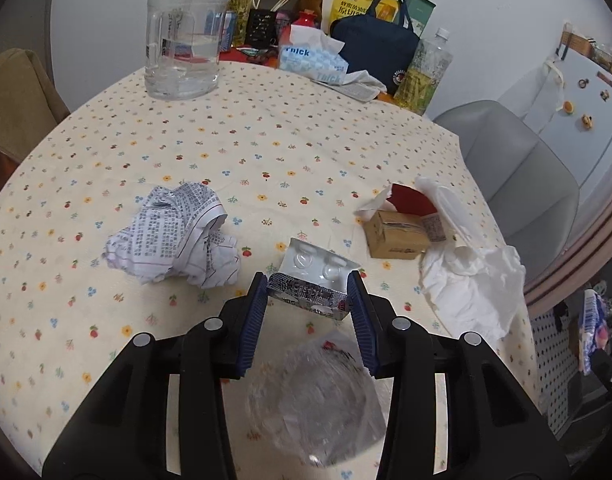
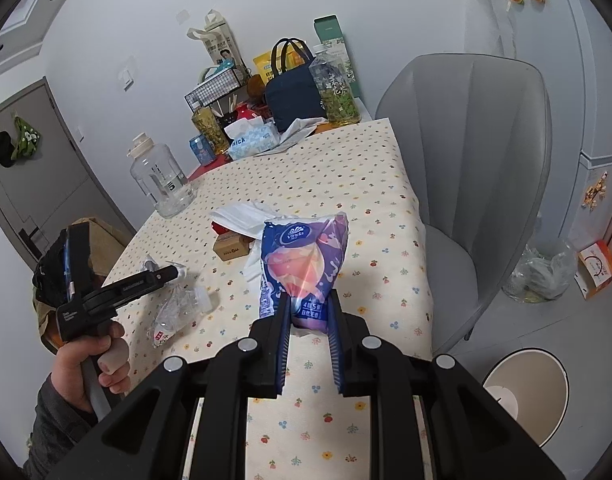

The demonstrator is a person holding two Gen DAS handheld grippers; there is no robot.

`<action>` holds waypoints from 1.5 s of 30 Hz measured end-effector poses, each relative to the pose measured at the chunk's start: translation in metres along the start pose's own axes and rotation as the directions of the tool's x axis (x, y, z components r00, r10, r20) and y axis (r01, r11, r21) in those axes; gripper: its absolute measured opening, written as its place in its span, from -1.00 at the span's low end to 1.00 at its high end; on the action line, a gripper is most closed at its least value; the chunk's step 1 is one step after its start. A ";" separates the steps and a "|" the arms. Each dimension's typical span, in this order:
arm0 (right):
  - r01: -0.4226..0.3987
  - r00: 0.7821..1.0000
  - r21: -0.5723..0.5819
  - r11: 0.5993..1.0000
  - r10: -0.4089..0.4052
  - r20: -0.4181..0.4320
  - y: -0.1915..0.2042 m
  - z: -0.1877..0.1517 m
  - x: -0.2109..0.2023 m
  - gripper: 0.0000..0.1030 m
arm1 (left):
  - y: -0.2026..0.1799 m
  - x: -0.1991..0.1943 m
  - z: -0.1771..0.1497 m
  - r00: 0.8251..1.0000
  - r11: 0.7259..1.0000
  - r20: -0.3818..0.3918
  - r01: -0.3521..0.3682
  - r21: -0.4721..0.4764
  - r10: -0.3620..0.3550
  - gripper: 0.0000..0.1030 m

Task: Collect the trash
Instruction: 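Carry both items over the bin and open both grippers to drop them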

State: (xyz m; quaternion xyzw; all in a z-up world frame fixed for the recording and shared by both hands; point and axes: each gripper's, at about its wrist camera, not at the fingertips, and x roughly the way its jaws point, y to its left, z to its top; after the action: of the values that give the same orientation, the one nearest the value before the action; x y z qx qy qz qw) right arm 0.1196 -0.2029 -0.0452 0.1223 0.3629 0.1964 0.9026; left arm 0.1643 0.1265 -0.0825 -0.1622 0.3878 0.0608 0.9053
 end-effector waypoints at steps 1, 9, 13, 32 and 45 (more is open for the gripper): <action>-0.006 1.000 0.004 1.000 0.006 0.003 -0.002 -0.001 -0.001 -0.65 | -0.002 -0.005 -0.001 1.000 1.000 0.005 -0.001 0.002 0.001 -0.21; 0.006 1.000 0.036 0.999 -0.007 0.013 -0.026 -0.004 -0.011 -0.65 | -0.035 -0.041 -0.012 0.999 0.999 0.045 0.028 0.042 -0.030 -0.20; 0.037 0.999 0.061 0.997 -0.038 0.021 -0.043 -0.006 -0.020 -0.65 | -0.061 -0.048 -0.020 0.997 0.994 0.052 0.055 0.091 -0.060 -0.20; 0.190 0.980 0.119 0.974 -0.196 0.043 -0.128 -0.013 -0.065 -0.66 | -0.201 -0.040 -0.057 0.970 0.926 -0.041 0.240 0.290 -0.239 -0.20; 0.302 0.951 0.244 0.922 -0.310 -0.005 -0.214 -0.045 -0.090 -0.65 | -0.287 -0.014 -0.090 0.945 0.860 -0.157 0.327 0.393 -0.287 -0.20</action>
State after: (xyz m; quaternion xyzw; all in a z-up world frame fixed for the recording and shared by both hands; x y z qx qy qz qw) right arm 0.0862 -0.4306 -0.1003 0.1766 0.3837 0.0055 0.9064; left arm 0.1613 -0.1735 -0.0601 -0.0292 0.4024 -0.1753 0.8980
